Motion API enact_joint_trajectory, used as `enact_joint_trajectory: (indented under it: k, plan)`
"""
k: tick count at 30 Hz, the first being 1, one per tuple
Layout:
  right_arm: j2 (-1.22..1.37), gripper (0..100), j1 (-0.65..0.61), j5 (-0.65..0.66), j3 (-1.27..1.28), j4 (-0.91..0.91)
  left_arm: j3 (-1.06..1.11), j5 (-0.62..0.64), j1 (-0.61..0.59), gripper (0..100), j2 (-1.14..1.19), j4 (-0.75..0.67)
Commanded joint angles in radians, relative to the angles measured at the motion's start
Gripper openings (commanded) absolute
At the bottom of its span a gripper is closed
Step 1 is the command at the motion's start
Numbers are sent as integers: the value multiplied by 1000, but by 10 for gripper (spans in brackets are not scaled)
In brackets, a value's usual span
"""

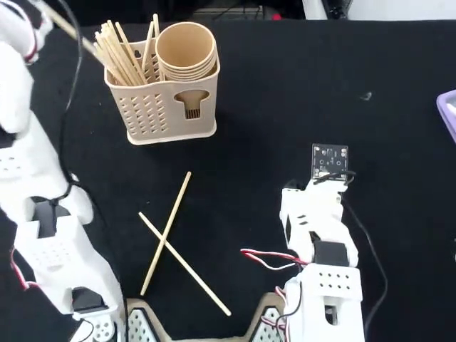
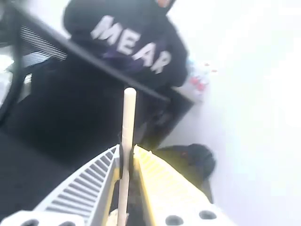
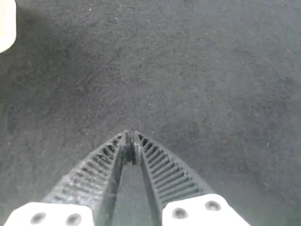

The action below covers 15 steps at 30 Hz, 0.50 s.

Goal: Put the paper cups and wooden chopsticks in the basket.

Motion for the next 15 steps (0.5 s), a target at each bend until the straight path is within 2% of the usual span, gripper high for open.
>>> enact_joint_trajectory:
  k: [1,7,15]
  plan:
    - [-19,11,-11,3,-28,-26,1,-52,76,30,-8,-83]
    - [-19,11,-11,3,-28,-26,44,-213,188,30,97,-37]
    - [-19,11,-11,3,-28,-26,-41,-331,174,30,235,-34]
